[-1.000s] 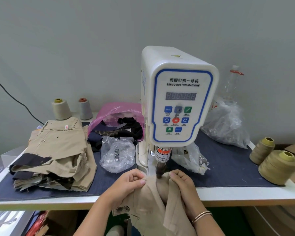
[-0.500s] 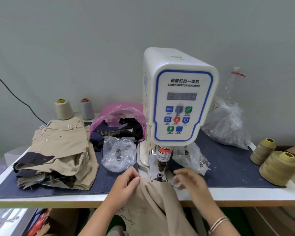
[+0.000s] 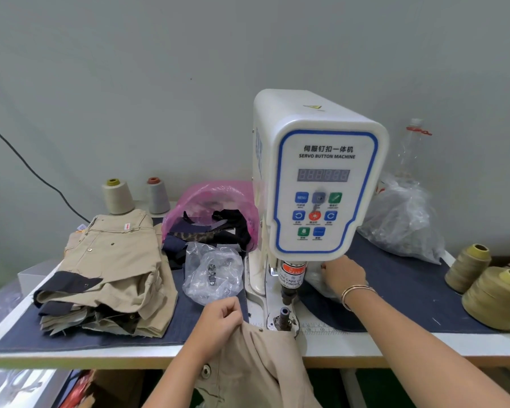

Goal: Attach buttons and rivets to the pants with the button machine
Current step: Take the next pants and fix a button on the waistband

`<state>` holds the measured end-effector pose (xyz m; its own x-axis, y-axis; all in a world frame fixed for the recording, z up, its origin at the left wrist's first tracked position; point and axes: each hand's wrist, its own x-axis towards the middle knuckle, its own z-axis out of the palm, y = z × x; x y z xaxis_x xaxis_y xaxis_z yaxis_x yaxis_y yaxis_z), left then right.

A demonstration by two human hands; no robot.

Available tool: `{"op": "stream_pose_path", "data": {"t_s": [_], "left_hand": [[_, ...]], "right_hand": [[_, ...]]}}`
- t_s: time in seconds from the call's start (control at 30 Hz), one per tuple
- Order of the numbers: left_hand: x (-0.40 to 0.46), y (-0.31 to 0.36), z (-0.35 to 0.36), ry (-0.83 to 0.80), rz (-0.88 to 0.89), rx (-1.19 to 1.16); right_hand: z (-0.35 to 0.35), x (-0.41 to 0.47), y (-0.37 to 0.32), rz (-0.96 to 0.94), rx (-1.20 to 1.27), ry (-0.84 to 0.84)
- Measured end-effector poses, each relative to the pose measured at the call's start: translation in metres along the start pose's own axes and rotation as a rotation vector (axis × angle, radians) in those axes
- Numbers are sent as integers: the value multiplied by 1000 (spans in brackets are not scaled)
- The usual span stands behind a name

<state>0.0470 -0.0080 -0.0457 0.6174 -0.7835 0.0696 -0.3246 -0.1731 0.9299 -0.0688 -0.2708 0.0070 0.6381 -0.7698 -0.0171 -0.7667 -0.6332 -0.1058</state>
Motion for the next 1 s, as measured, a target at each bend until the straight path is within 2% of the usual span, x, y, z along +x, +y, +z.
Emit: {"op": "stream_pose_path", "data": {"t_s": [0.3,0.47,0.6,0.7,0.83,1.0], "left_hand": [[-1,0,2,18,18,-4],[-2,2,1,22,11,-11],[-3,4,1,25,2,-18],[-3,4,1,25,0,-15],[-3,3,1,23,-12,-16],[-4,3,1,36,-14,-12]], "right_hand": [[11,1,-5,33,-51,49],[13,-4,-3,-23,-80,82],[5,-9,1,74,153,98],[8,-17,14,52,367,210],[13,-26,22,43,464,185],[-4,-56,14,124,916,318]]}}
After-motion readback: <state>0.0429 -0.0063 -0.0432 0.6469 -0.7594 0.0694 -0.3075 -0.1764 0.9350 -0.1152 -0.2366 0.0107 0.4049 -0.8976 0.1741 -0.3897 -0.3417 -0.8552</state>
